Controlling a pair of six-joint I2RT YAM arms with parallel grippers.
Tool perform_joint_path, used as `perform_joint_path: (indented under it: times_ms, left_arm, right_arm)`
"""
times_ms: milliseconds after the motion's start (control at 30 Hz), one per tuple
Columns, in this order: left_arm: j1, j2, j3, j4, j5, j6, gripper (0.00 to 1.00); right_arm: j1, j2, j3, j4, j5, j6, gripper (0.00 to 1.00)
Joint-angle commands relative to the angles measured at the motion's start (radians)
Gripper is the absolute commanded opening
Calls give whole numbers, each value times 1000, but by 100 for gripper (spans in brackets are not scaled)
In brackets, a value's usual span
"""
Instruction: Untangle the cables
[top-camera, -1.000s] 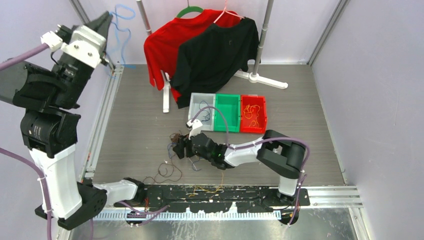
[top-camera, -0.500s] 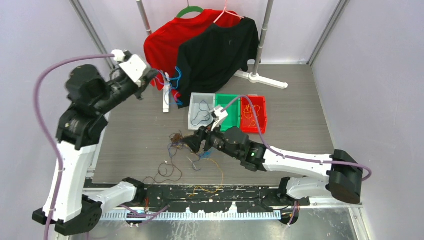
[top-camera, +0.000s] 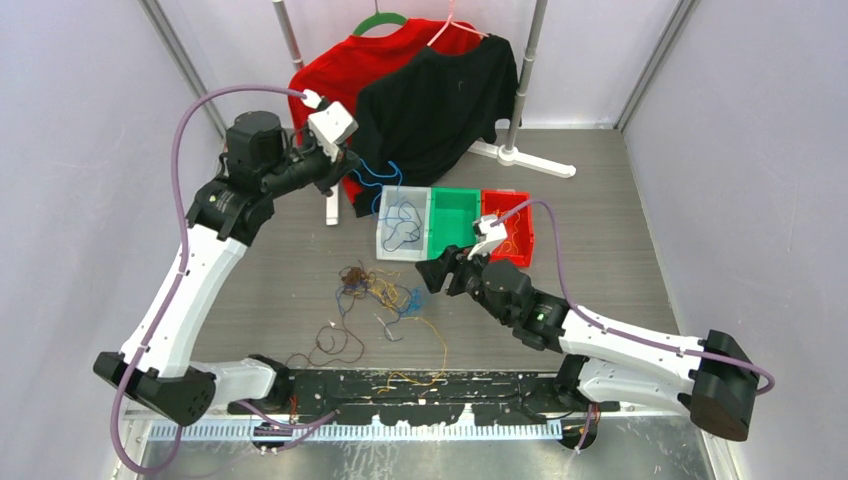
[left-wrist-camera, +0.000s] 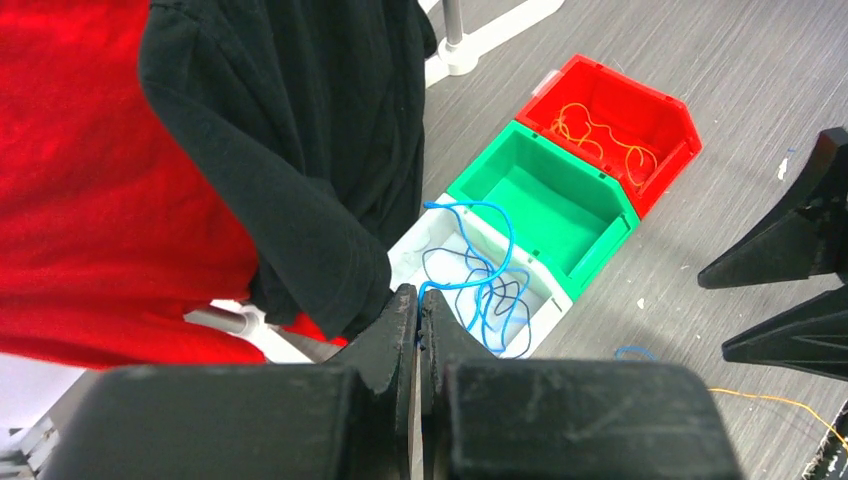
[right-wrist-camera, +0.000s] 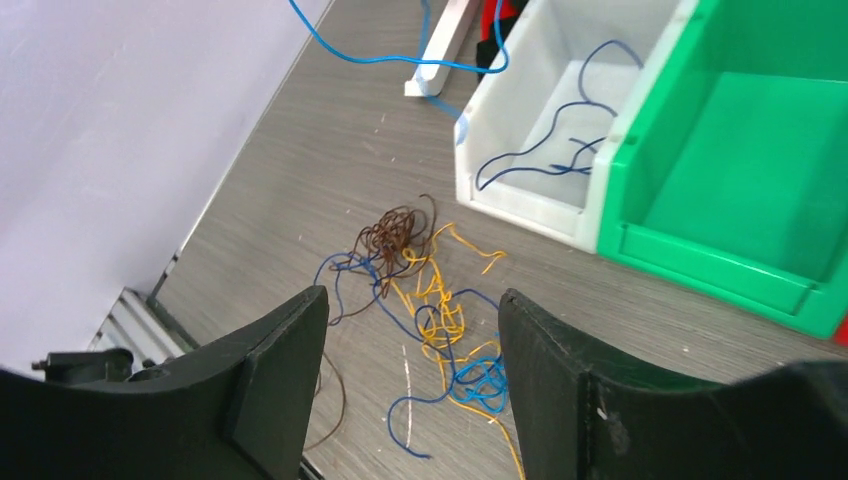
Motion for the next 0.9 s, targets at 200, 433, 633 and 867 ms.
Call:
perform_joint_path:
  times_ms: [200,433,633,867]
  left_arm:
    - [-43,128,17,130,-12,29,0]
    - [-58,224,56,151,-28,37,0]
    - [-68,266,90,150,-37,56,0]
    - [-89,304,183,109,-49,118,0]
  right_arm:
    - [-25,-175,-46,-52,159,31,67]
    - [-26,-249,-66,-93,190,26,66]
    - [-27,-254,-68,-106,193,22,65]
    - [-32,-244,-70,-96,191,21,64]
